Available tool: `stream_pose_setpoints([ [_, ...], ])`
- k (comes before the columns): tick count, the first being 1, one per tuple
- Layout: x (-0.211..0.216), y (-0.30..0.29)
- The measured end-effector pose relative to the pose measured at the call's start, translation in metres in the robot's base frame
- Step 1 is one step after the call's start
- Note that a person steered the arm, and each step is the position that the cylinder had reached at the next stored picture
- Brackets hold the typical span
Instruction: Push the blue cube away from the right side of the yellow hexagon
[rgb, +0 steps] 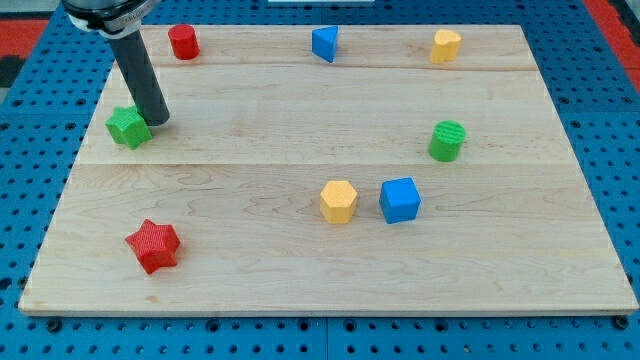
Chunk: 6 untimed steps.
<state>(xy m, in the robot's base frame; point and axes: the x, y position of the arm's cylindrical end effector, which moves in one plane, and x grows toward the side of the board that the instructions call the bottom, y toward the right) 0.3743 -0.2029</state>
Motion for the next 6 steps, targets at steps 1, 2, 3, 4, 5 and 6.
stream_pose_setpoints([
  [1,0.021,0.001],
  [2,0.041,0.038],
  [3,0.074,0.094],
  [4,0.091,0.168],
  [5,0.092,0.259],
  [6,0.121,0.301],
])
